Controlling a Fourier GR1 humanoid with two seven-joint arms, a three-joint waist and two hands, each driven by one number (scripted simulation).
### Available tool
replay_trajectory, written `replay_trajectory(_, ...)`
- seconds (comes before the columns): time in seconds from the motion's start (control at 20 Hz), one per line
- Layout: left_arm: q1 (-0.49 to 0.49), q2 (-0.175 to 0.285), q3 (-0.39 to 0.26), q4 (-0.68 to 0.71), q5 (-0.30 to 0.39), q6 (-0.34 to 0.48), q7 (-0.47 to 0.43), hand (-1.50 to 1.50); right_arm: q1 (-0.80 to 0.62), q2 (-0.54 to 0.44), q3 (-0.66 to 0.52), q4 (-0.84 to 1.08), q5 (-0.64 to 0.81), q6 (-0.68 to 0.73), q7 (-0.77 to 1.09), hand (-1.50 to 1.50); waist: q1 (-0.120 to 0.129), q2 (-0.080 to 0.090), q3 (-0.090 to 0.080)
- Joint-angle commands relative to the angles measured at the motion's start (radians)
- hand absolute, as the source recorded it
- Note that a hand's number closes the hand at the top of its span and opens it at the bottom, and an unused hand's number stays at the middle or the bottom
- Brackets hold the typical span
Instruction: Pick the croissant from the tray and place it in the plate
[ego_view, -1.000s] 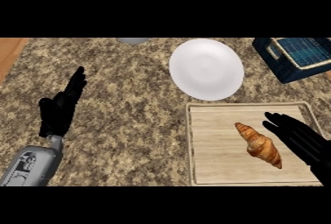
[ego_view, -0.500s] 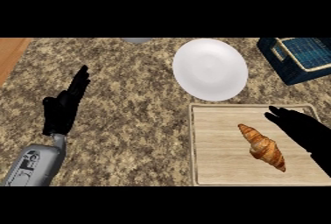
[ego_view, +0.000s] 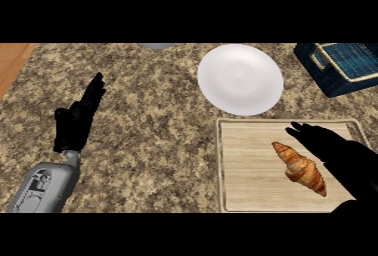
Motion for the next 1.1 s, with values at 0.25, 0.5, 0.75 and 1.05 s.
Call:
replay_trajectory(0.25,0.011,0.034,0.074,-0.041,0.024,-0.09,0.029,0.0,0.062,0.119,0.033,0.165,0.205,-0.015,-0.135,-1.5,-0.004,-0.002,0.001)
replay_trajectory(0.5,0.001,-0.029,0.086,0.069,-0.033,-0.073,-0.066,0.0,-0.025,0.201,-0.01,0.213,0.235,0.114,-0.116,-1.5,-0.005,0.0,0.0)
replay_trajectory(0.75,0.047,-0.054,0.063,-0.024,-0.069,-0.073,-0.012,0.0,-0.062,0.27,-0.044,0.397,0.325,0.083,-0.223,-1.5,-0.001,0.0,0.0)
replay_trajectory(1.05,0.047,-0.061,0.083,-0.074,-0.085,-0.069,0.037,0.0,0.004,0.253,-0.086,0.409,0.419,-0.044,-0.381,1.5,-0.003,-0.001,0.001)
